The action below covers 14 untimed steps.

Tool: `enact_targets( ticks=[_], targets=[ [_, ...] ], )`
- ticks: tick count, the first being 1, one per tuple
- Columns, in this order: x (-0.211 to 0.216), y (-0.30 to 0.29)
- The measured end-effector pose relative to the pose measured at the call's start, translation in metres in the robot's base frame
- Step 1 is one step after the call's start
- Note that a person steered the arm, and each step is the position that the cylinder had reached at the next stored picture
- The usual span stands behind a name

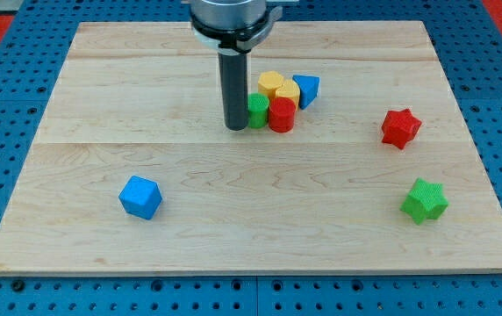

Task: Push the blue cube towards the bottom of the red circle

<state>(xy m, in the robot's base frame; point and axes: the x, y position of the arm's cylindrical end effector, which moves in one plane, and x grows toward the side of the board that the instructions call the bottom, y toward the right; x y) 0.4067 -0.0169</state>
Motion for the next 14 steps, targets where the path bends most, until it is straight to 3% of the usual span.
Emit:
enact_targets(
  ticks=[2,3,5,6,8,9,14],
  targets=[
    [-0.018,0.0],
    [-0.002,-0.051],
    [0.051,-0.179],
    [0.11,-0.21],
    [0.136,-0.17],
    [0.133,-0.122],
    [0.109,0.002]
  ],
)
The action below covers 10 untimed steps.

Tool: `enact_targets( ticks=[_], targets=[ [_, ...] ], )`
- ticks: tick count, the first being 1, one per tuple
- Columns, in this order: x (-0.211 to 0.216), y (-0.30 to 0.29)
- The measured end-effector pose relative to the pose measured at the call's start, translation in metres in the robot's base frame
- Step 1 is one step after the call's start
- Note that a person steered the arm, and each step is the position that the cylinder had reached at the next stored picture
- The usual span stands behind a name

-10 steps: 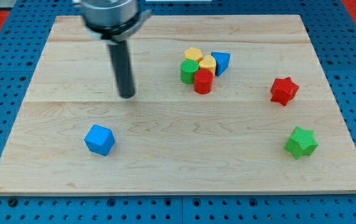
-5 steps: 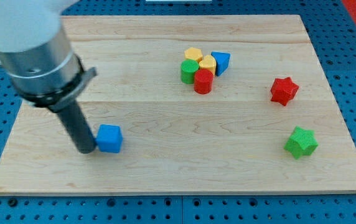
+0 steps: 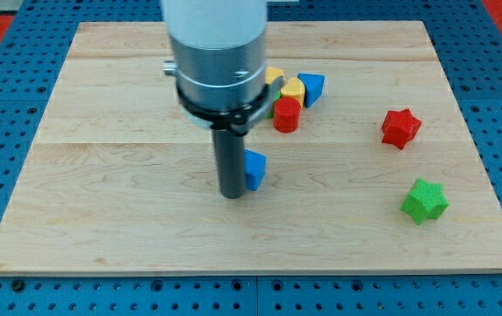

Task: Push the blue cube towards the bottom of the red circle

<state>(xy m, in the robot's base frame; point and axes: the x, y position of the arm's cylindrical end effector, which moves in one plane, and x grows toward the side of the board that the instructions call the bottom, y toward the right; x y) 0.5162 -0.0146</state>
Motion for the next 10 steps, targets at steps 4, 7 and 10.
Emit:
enact_targets(
  ticks=[4,7,10],
  targets=[
    [-0.064,-0.023],
    [-0.069,-0.015],
    [-0.062,-0.001]
  ],
)
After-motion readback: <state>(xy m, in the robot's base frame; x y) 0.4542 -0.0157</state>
